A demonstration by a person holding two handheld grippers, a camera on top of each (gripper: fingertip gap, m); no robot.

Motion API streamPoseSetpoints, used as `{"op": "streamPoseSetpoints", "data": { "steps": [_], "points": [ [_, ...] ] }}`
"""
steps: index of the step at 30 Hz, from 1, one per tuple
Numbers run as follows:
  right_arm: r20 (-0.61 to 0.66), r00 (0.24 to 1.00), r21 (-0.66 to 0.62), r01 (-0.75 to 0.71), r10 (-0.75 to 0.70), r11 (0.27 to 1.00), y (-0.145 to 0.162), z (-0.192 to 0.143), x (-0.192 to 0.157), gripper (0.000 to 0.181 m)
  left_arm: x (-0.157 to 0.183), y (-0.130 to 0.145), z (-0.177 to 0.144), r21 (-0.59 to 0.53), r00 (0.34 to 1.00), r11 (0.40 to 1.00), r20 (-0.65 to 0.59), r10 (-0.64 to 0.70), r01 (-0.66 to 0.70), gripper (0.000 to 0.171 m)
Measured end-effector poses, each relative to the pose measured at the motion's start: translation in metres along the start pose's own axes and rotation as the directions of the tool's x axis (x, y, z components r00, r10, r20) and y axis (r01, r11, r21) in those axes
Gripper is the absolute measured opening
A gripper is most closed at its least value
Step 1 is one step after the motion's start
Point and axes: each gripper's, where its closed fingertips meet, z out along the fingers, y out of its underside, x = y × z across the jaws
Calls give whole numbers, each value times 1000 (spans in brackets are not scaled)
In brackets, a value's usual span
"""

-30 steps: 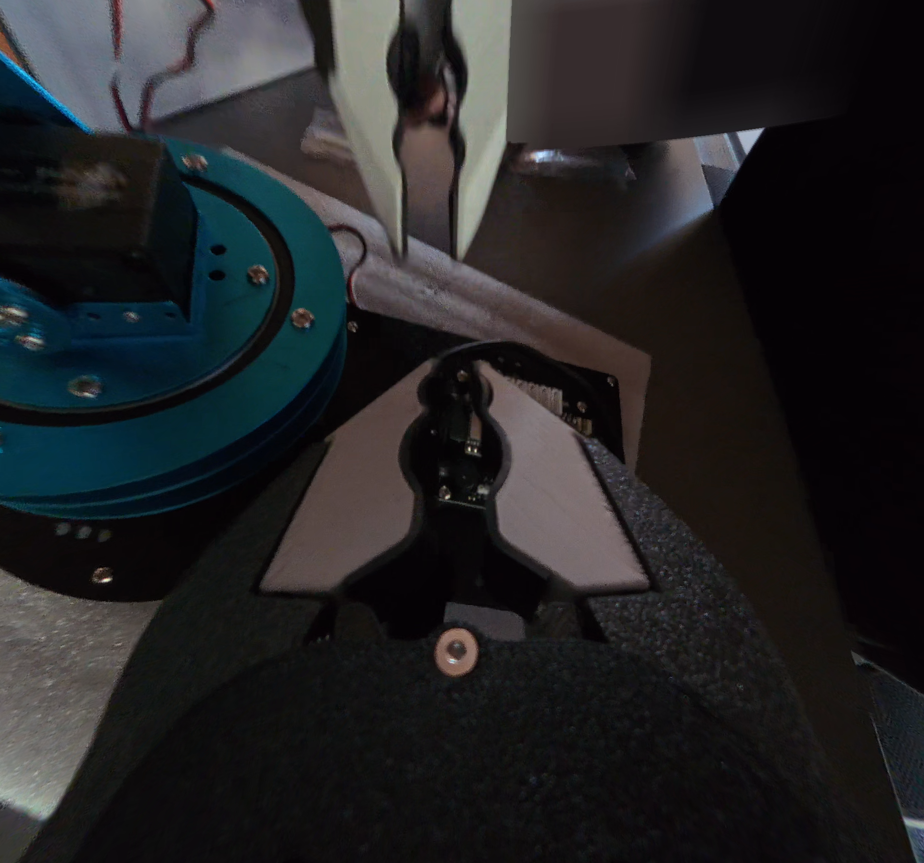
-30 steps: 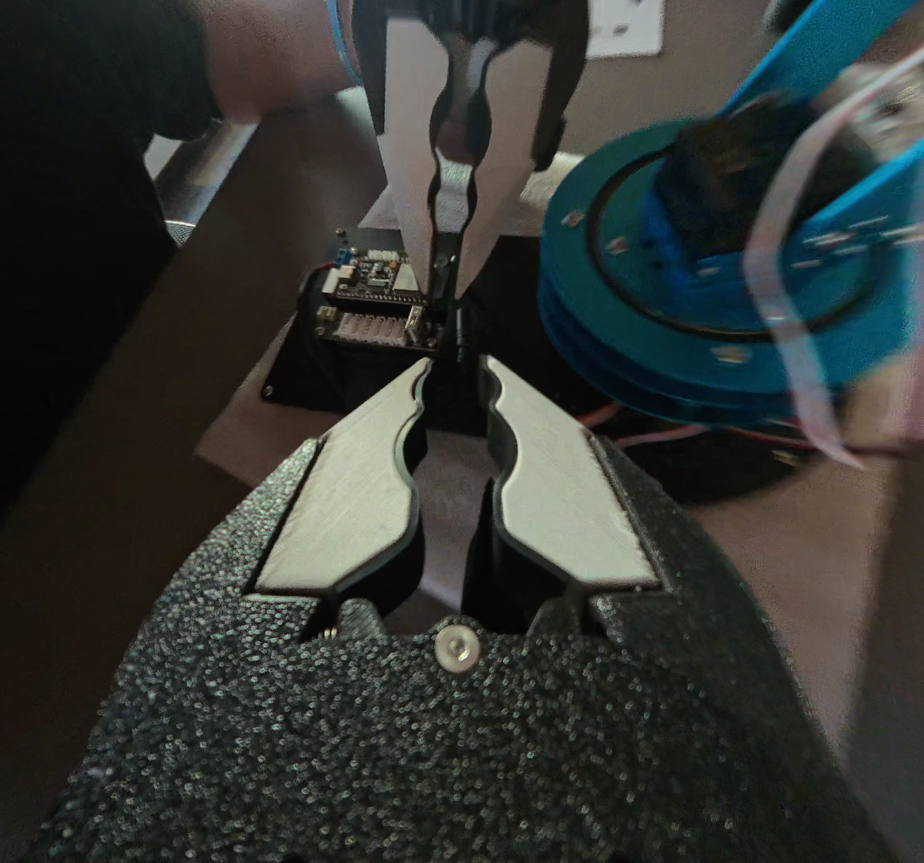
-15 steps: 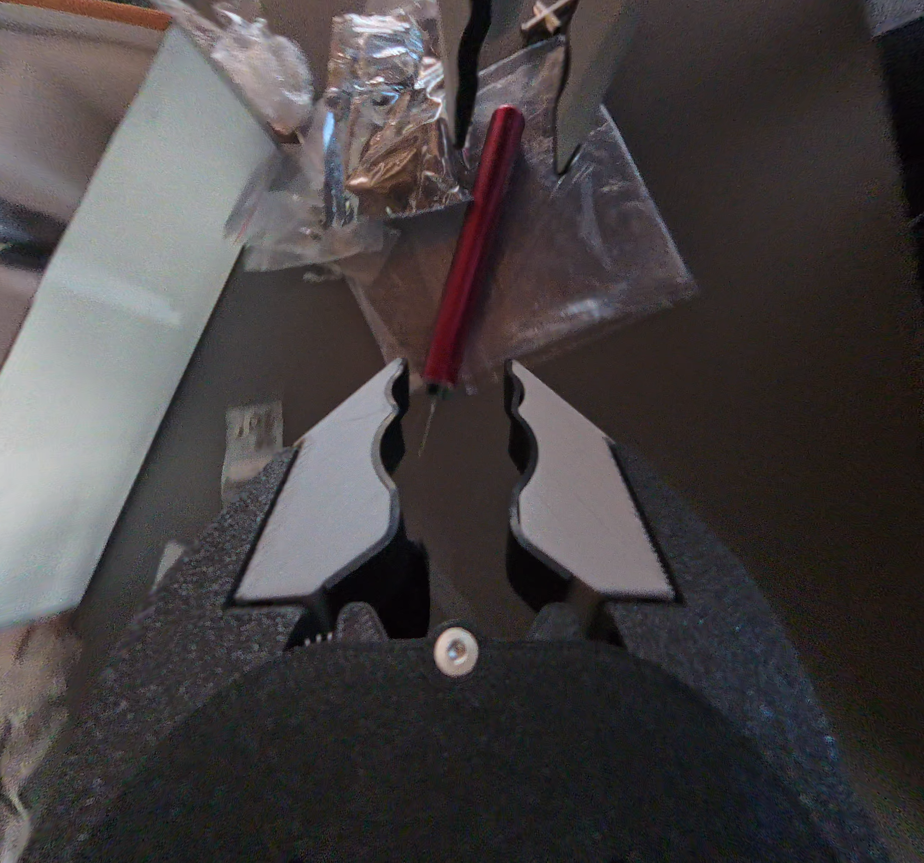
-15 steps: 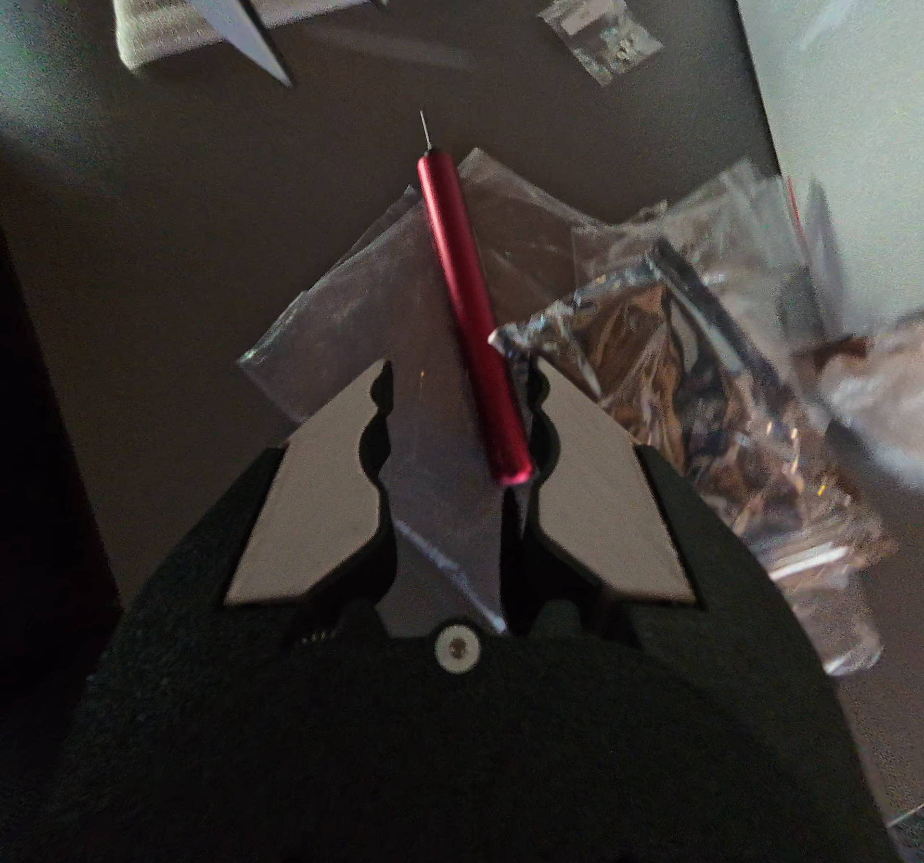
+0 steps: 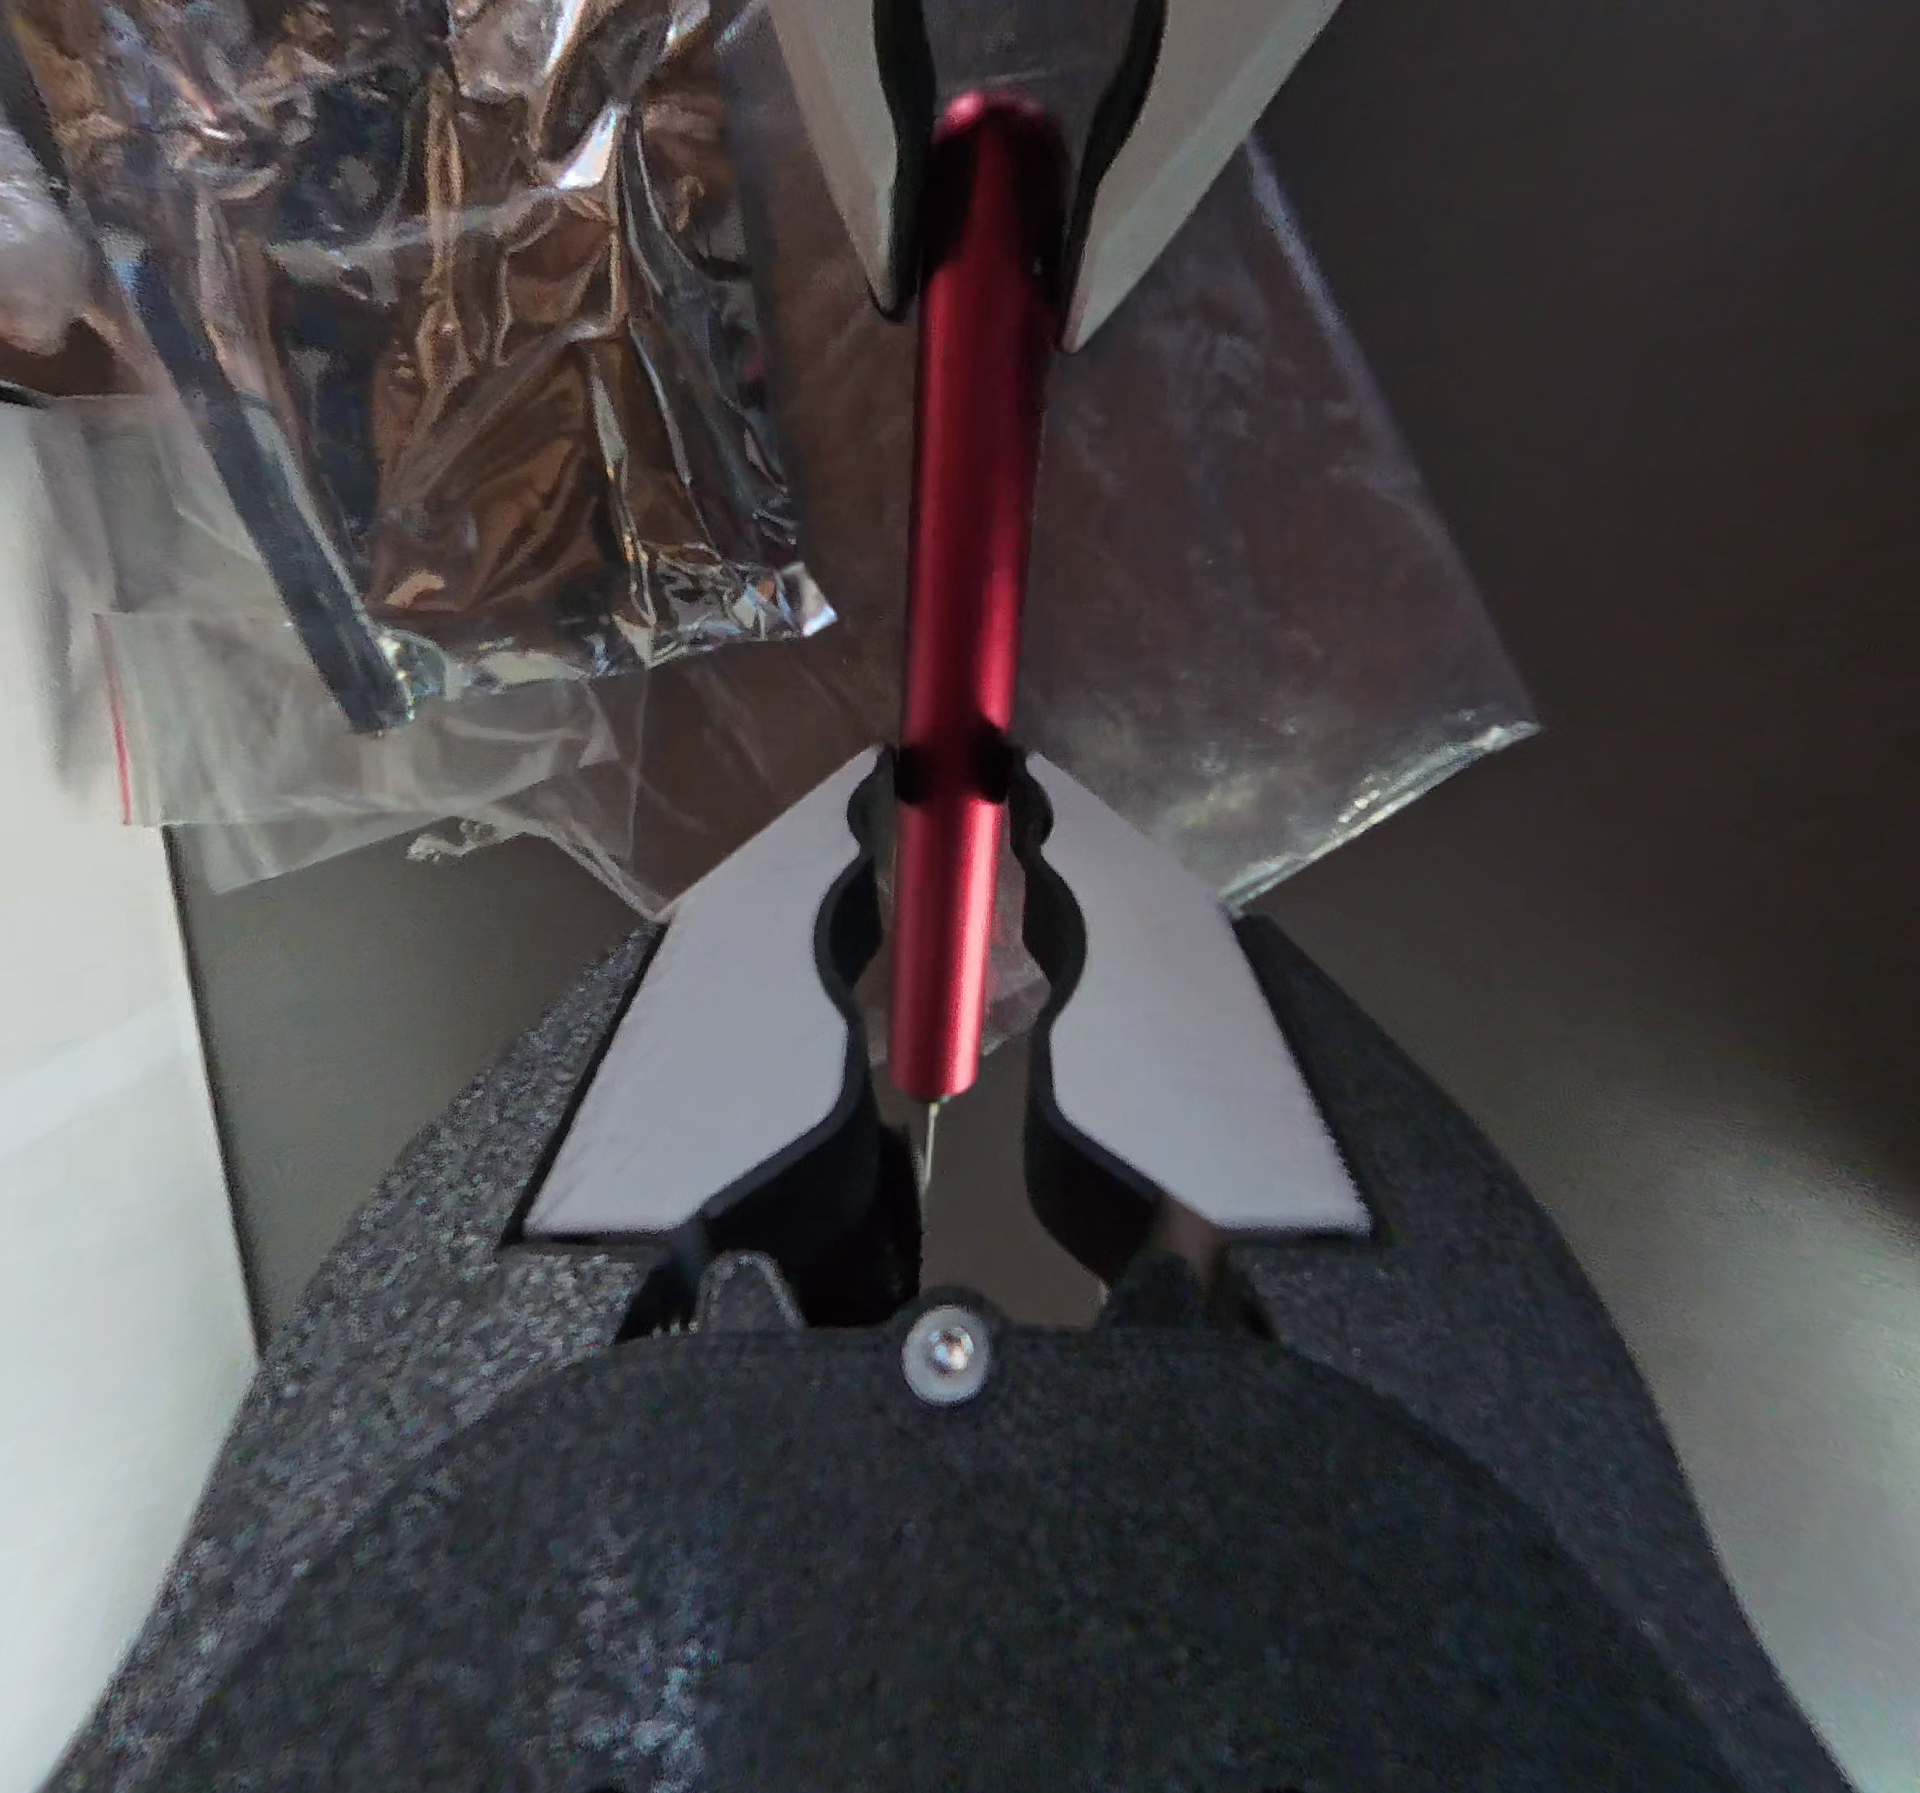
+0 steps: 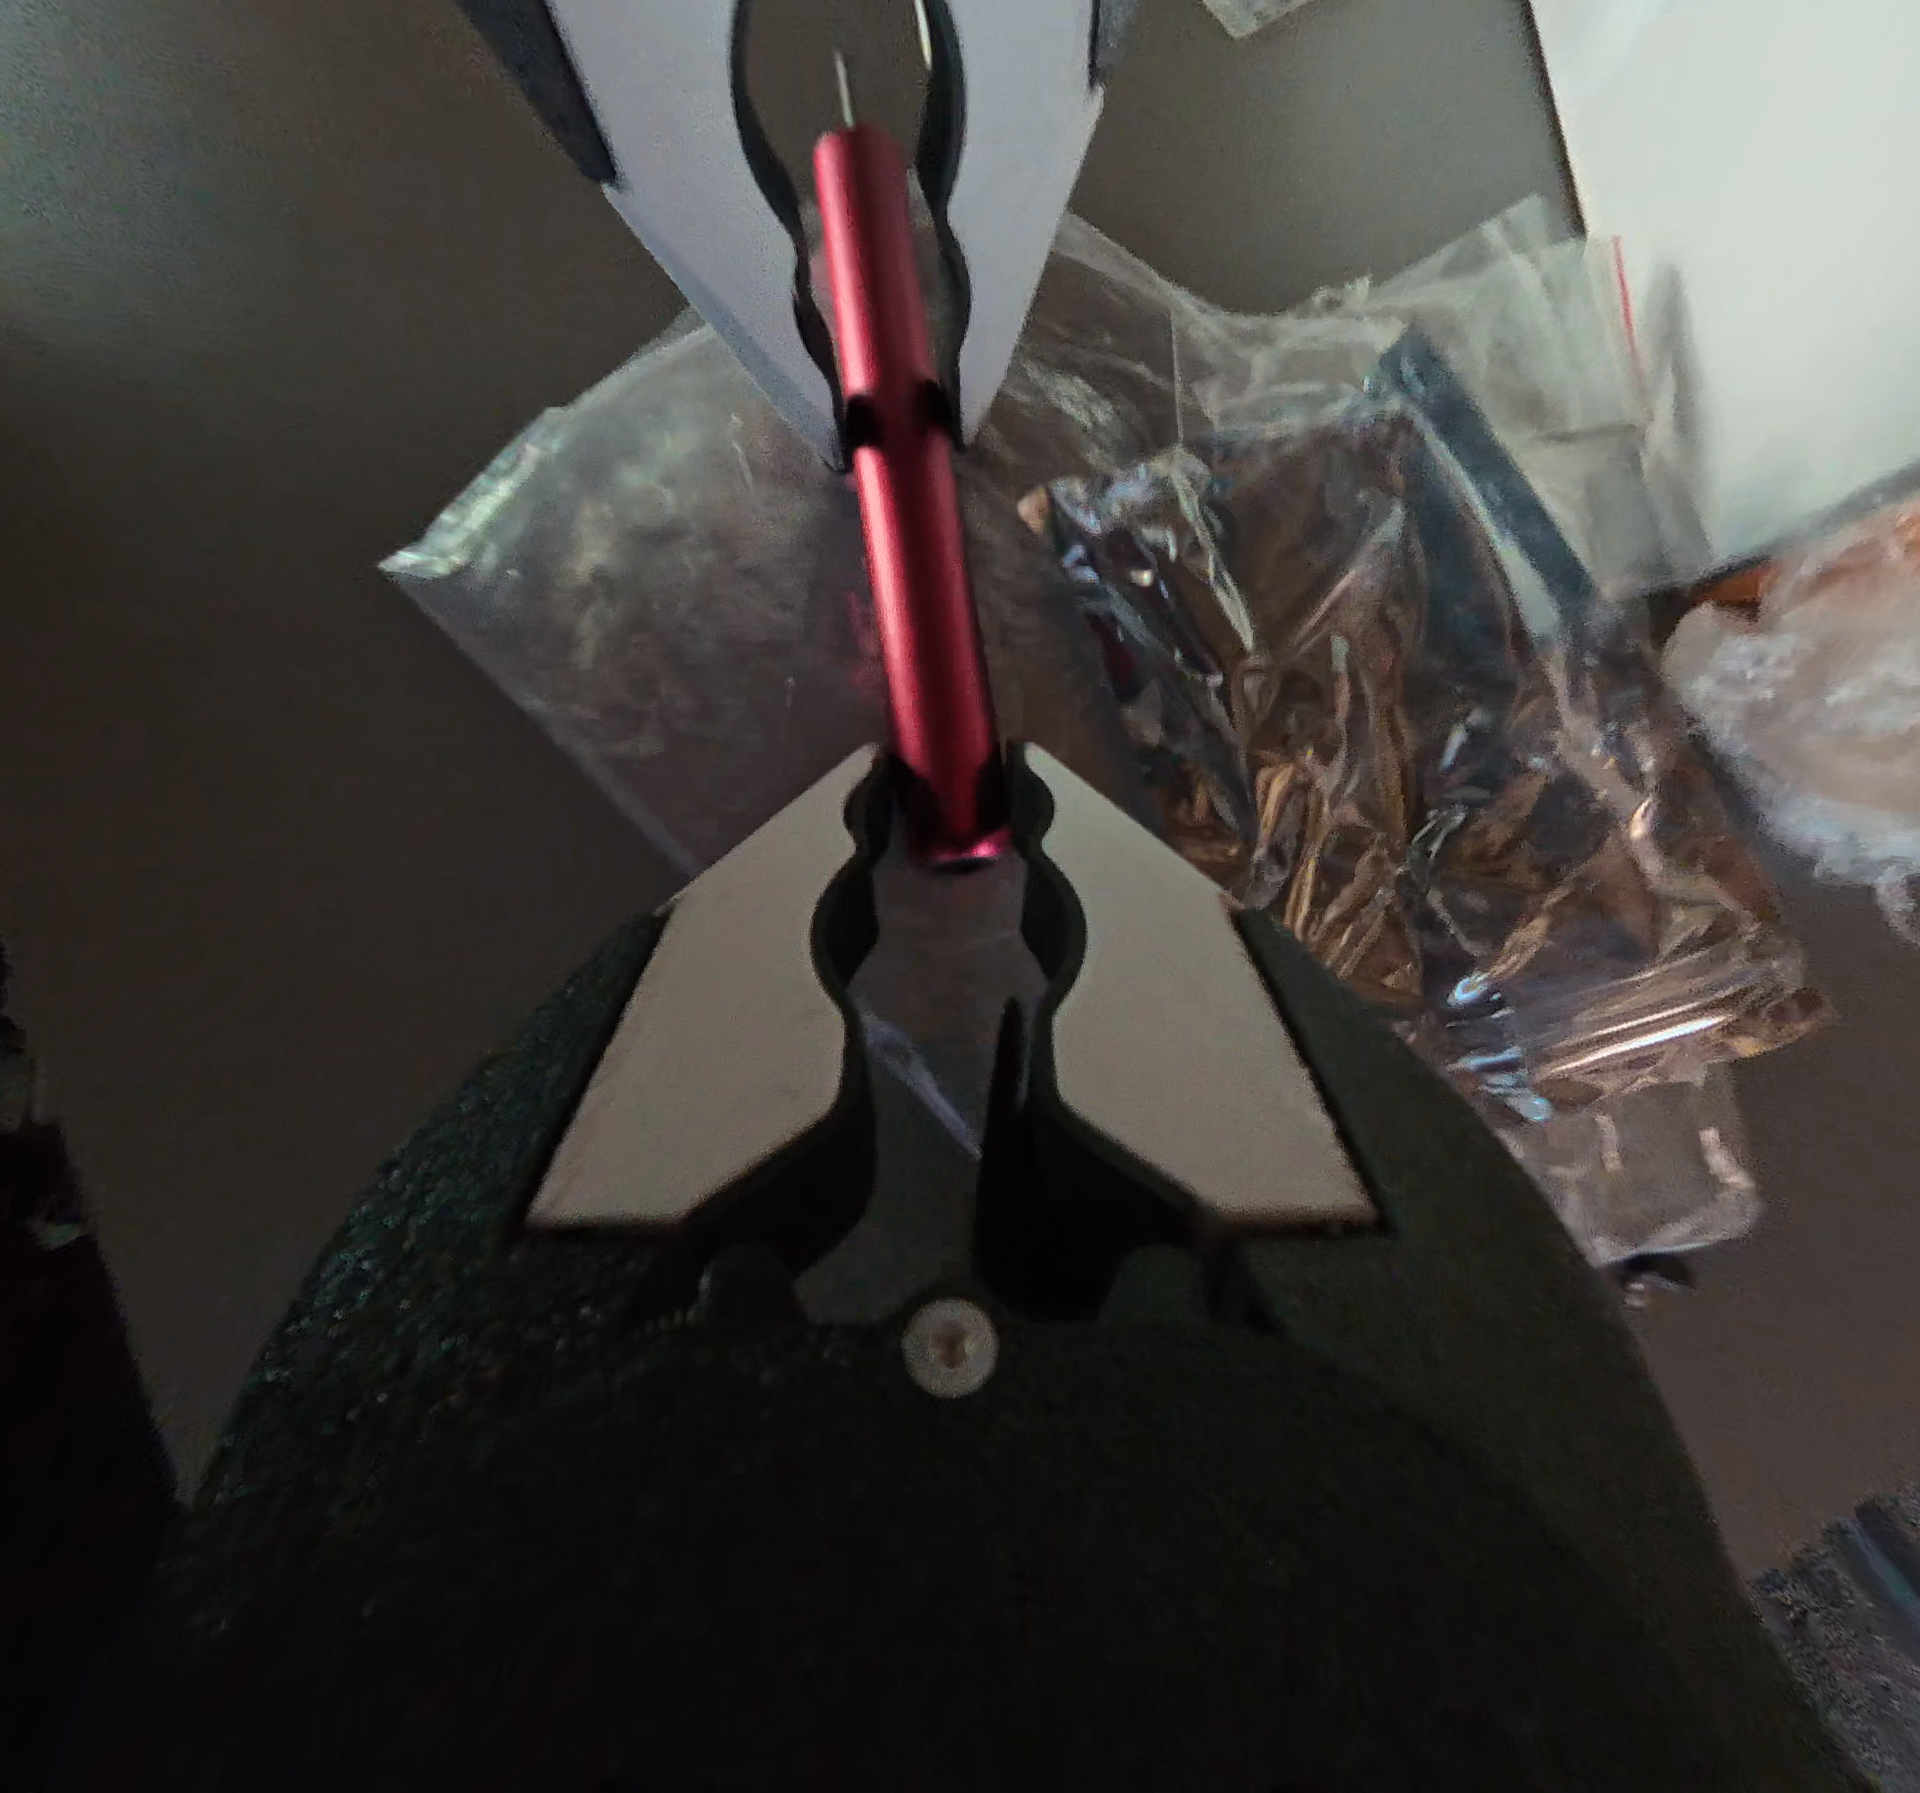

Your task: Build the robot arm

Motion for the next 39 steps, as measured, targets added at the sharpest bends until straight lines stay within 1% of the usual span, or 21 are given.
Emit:
{"op": "streamPoseSetpoints", "data": {
  "steps": [3,5,6,8,9,10,12,13,14,15,16,17,18,22,25,27,29,30,33,35,39],
  "points": [
    [38,995,65,89,-92,994,-48,-30,-10,19,8,-2,-30,85,999,996,31,-11,9,20],
    [74,986,240,128,-149,962,-111,-60,-20,15,15,-9,-64,264,996,962,25,-80,71,20],
    [108,977,370,131,-183,920,-148,-78,-30,0,20,-12,-84,378,993,920,10,-117,105,20],
    [134,959,524,146,-251,839,-202,-101,-44,1,23,-11,-122,581,977,795,-3,-211,174,19],
    [96,961,563,164,-261,810,-219,-105,-42,24,23,-5,-138,660,965,722,-13,-263,206,19],
    [70,962,605,169,-264,778,-233,-108,-42,42,24,3,-154,732,952,640,-37,-304,233,19],
    [52,973,680,129,-223,722,-245,-109,-38,43,30,22,-184,845,930,458,-115,-349,276,19],
    [80,975,673,100,-207,732,-242,-99,-41,48,36,33,-201,892,927,359,-146,-345,274,19],
    [121,971,632,83,-204,770,-236,-81,-50,58,42,43,-220,930,928,260,-168,-334,262,18],
    [158,967,578,75,-201,812,-231,-59,-62,61,48,54,-237,955,930,179,-170,-326,237,19],
    [184,962,545,73,-204,835,-232,-40,-79,59,53,65,-249,971,933,136,-142,-332,196,19],
    [211,951,548,76,-226,833,-238,-25,-100,61,58,73,-255,980,935,131,-96,-343,148,19],
    [207,948,570,84,-241,817,-249,-14,-116,57,65,79,-259,985,938,142,-47,-345,102,19],
    [123,944,600,177,-308,781,-284,15,-145,22,96,84,-265,982,949,185,96,-301,-41,19],
    [80,905,540,312,-417,781,-289,32,-156,20,106,96,-261,952,921,266,232,-314,-149,20],
    [-21,873,527,424,-488,736,-291,41,-154,20,109,110,-258,934,900,322,266,-344,-153,21],
    [-139,817,465,553,-560,691,-290,57,-147,20,114,119,-264,926,877,332,304,-373,-179,30],
    [-177,789,435,599,-588,672,-288,65,-144,20,116,123,-265,917,865,349,326,-381,-192,26],
    [-185,779,450,610,-600,653,-286,81,-145,20,116,138,-251,847,807,484,436,-398,-219,21],
    [-191,772,442,619,-606,649,-283,92,-144,20,114,149,-242,805,777,548,490,-395,-229,20],
    [-189,775,482,608,-603,630,-287,109,-149,20,112,161,-238,803,767,532,513,-386,-269,20]
  ]
}}
